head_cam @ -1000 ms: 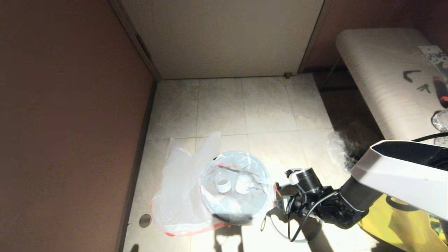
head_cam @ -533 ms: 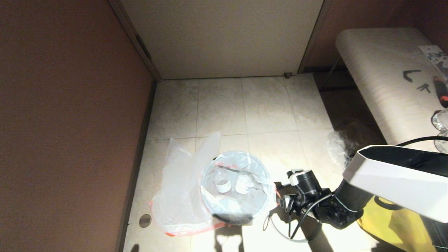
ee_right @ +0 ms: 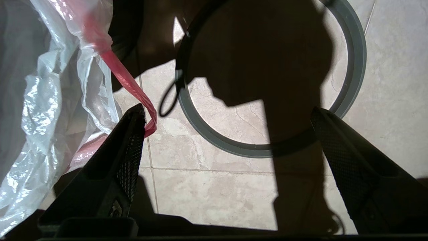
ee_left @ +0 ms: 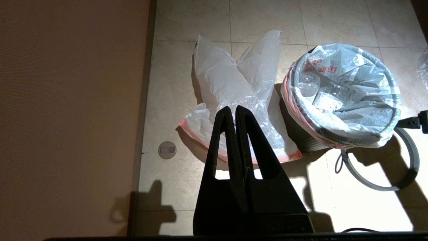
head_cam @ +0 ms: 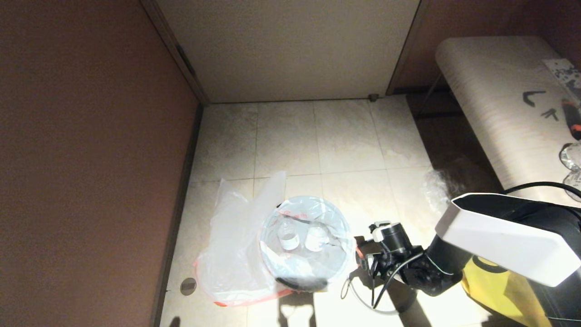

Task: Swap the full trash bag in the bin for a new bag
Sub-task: Place the trash bag on the floor

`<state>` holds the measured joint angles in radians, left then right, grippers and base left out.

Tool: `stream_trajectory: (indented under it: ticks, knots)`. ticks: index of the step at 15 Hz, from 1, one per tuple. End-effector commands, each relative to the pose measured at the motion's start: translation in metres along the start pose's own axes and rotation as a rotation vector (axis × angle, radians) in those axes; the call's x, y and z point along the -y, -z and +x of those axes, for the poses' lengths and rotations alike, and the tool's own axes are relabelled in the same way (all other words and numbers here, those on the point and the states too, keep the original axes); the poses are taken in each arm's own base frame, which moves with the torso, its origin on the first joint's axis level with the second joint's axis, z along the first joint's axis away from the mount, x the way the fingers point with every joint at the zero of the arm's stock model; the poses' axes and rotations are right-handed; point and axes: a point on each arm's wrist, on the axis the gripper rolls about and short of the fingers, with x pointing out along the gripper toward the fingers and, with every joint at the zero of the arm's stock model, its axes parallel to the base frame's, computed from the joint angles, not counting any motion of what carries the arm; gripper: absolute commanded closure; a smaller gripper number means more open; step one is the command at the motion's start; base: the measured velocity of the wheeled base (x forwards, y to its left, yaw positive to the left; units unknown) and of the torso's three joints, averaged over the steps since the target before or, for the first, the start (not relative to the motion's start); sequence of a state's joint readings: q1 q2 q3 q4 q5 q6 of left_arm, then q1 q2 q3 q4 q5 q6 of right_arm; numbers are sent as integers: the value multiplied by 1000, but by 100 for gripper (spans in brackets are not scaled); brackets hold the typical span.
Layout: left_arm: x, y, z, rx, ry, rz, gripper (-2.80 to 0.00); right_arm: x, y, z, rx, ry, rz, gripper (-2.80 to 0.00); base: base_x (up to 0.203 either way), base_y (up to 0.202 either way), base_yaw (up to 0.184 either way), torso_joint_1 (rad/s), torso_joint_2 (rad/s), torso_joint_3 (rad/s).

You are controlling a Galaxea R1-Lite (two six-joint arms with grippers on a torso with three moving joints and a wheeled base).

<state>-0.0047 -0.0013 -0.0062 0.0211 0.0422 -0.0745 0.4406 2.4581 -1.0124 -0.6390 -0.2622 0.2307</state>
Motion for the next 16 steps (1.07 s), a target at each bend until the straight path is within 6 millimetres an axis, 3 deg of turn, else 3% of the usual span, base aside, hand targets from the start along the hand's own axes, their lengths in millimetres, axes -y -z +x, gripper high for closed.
stream_trajectory:
  ticks: [1,9,10,16]
  knots:
    - [0,0,0,-2,-1,-1,0,-3,-2,8,14,-2,-2,-280,0,0,0,0,0,0]
    - [0,0,0,-2,-1,-1,0,-23,-5,33,30,8,-53,-280,0,0,0,0,0,0]
    - [0,0,0,-2,-1,-1,0,-25,-5,33,33,12,-57,0,0,0,0,0,0,0]
    - [0,0,0,-2,-1,-1,0,-31,-8,27,49,8,-60,0,0,0,0,0,0,0]
